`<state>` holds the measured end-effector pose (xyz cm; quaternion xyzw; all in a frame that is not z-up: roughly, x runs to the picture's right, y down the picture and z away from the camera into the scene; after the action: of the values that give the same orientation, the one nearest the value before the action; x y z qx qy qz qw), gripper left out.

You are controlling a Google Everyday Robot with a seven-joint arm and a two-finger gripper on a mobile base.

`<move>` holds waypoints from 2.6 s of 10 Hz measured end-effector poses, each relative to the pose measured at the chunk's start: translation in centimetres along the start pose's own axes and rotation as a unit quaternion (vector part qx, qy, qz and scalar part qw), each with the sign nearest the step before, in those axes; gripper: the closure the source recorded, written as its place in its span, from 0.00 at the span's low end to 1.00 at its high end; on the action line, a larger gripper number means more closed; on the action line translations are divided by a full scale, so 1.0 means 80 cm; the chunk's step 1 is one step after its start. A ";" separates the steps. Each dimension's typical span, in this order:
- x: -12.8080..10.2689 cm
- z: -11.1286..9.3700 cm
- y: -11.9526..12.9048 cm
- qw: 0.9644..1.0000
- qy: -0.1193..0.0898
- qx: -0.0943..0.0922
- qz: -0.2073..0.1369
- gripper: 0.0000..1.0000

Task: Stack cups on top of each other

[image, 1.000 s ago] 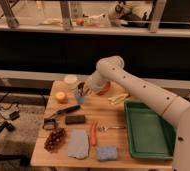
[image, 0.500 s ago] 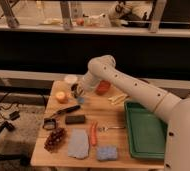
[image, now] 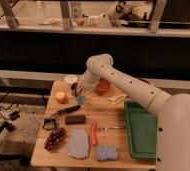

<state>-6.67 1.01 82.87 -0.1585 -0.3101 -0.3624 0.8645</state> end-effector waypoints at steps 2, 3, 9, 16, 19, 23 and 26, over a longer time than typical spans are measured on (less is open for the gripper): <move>0.010 0.004 0.003 1.000 0.000 -0.004 0.001 1.00; 0.014 0.008 0.005 1.000 0.000 -0.006 0.002 1.00; 0.011 0.021 0.004 0.999 0.013 -0.030 -0.024 1.00; 0.018 0.026 0.000 0.998 0.023 -0.043 -0.032 1.00; 0.025 0.027 -0.001 0.998 0.028 -0.044 -0.031 1.00; 0.032 0.029 0.000 0.998 0.033 -0.044 -0.027 1.00; 0.034 0.032 0.002 0.998 0.037 -0.047 -0.025 0.96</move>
<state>-6.15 0.92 86.56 -0.1782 -0.2643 -0.4035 0.8577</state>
